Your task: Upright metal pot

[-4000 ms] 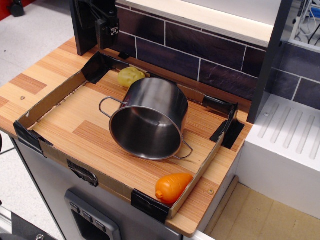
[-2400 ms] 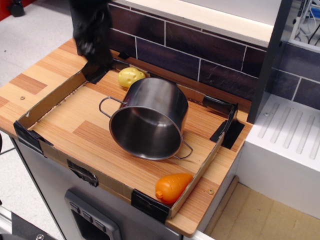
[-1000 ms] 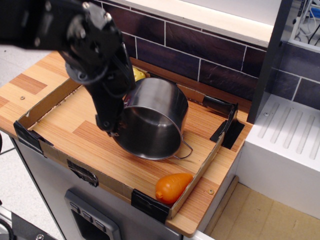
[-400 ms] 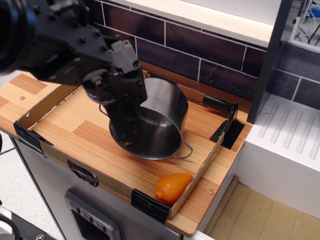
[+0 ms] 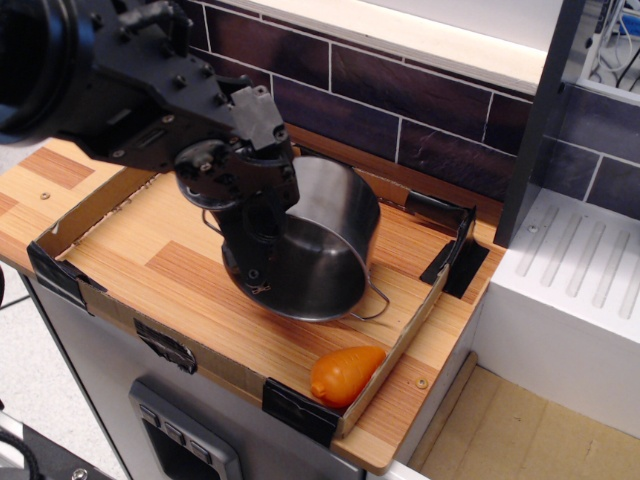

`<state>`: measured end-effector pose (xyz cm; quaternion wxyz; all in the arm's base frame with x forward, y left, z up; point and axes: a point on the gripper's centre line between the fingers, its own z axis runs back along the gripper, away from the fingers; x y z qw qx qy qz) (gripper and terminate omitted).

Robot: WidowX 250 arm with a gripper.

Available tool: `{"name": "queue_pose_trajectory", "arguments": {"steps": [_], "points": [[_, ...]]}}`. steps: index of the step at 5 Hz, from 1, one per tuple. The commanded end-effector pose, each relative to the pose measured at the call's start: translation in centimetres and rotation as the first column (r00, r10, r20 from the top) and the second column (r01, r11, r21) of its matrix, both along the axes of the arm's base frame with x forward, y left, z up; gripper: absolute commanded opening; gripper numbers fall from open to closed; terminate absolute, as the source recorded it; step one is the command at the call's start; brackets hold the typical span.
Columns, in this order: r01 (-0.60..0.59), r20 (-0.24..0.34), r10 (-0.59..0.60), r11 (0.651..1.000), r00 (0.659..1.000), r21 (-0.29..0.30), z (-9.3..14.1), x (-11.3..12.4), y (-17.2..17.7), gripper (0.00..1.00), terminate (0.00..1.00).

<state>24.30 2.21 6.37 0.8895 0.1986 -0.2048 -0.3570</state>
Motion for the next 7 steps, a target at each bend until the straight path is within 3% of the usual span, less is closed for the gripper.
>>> {"name": "queue_pose_trajectory", "arguments": {"steps": [1, 2, 3, 4, 5, 6, 7], "points": [[-0.034, -0.075, 0.032, 0.999, 0.997, -0.02, 1.4, 1.0, 1.8, 0.0, 0.0], [-0.069, -0.113, 0.068, 0.998, 0.991, -0.007, 1.9, 1.7, 2.5, 0.0, 0.0], [-0.135, -0.238, 0.13, 0.991, 0.963, -0.007, 2.5, 2.4, 3.4, 0.0, 0.0], [-0.182, -0.407, 0.147, 0.982, 0.902, -0.051, 2.8, 2.4, 4.4, 0.0, 0.0], [-0.192, -0.53, 0.102, 0.975, 0.842, -0.116, 3.0, 2.0, 4.9, 0.0, 0.0], [-0.229, -0.616, 0.085, 0.96, 0.783, -0.159, 3.2, 1.9, 5.4, 0.0, 0.0], [-0.294, -0.651, 0.116, 0.94, 0.75, -0.171, 3.0, 2.0, 6.2, 0.0, 0.0]]}}
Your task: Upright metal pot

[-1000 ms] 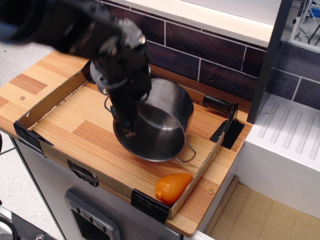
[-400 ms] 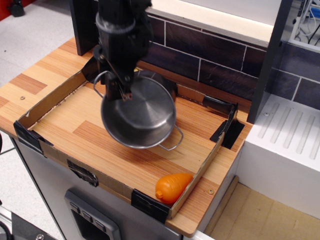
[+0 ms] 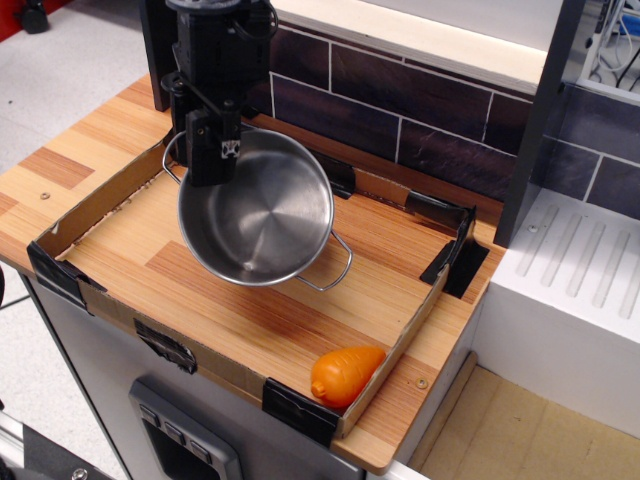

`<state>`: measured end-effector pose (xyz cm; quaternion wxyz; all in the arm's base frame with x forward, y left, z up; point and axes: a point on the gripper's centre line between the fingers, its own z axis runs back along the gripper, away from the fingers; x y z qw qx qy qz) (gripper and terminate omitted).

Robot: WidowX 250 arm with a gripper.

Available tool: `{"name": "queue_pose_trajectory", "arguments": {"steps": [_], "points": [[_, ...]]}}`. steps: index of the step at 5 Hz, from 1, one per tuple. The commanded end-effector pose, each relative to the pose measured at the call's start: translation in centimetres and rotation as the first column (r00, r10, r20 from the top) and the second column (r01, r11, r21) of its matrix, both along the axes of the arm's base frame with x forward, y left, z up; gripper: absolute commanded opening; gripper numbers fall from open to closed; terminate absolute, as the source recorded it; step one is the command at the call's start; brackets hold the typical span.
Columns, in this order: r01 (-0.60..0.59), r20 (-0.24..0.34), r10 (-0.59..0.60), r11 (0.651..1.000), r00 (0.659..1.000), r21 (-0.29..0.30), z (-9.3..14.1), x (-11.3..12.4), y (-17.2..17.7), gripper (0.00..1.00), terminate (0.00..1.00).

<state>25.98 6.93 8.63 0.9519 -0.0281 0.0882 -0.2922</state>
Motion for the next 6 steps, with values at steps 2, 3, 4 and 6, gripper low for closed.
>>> {"name": "queue_pose_trajectory", "arguments": {"steps": [2, 3, 4, 6], "points": [[-0.07, -0.098, 0.067, 0.997, 0.993, -0.031, -1.6, 1.0, 2.8, 0.0, 0.0], [-0.036, -0.059, 0.035, 0.999, 0.998, -0.005, -2.2, 1.3, 3.1, 0.0, 0.0], [0.005, 0.037, -0.007, 0.999, 0.999, 0.044, -2.1, 1.9, 3.3, 1.0, 0.0], [0.012, 0.227, -0.074, 0.965, 0.971, 0.262, -1.6, 2.7, 4.0, 1.0, 0.0]]}}
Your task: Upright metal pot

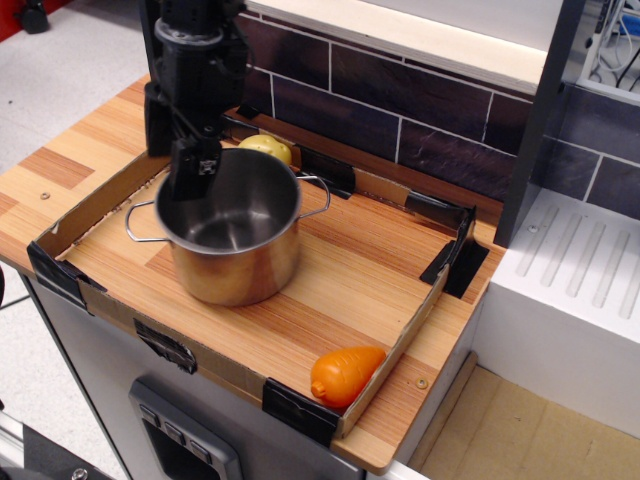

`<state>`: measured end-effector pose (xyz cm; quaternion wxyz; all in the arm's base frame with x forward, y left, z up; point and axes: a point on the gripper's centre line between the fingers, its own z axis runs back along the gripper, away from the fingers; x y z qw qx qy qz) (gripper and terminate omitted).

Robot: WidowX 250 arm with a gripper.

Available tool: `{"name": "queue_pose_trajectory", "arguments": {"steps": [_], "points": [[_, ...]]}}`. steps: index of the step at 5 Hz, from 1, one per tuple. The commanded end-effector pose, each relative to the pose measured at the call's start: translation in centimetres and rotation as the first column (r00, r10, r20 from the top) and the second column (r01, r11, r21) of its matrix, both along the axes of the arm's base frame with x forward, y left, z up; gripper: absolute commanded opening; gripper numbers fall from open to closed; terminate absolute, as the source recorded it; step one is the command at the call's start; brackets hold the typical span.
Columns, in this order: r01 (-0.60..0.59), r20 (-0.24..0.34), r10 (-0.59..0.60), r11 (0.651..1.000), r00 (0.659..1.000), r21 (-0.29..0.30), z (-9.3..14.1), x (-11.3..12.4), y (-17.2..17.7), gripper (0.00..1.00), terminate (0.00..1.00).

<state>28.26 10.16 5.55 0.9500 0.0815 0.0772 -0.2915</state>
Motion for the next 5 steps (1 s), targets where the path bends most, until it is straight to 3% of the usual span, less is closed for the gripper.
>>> {"name": "queue_pose_trajectory", "arguments": {"steps": [1, 2, 4, 5], "points": [[0.059, 0.252, -0.082, 0.993, 0.964, 0.098, 3.0, 0.6, 0.7, 1.0, 0.0], [0.092, 0.306, -0.115, 0.992, 0.945, 0.088, 6.1, 0.5, 0.0, 1.0, 0.0], [0.154, 0.342, -0.145, 0.988, 0.929, -0.001, 11.7, -0.1, -0.8, 1.0, 0.0], [0.16, 0.351, -0.133, 0.986, 0.927, -0.047, 14.5, -0.5, -0.8, 1.0, 1.0]]}}
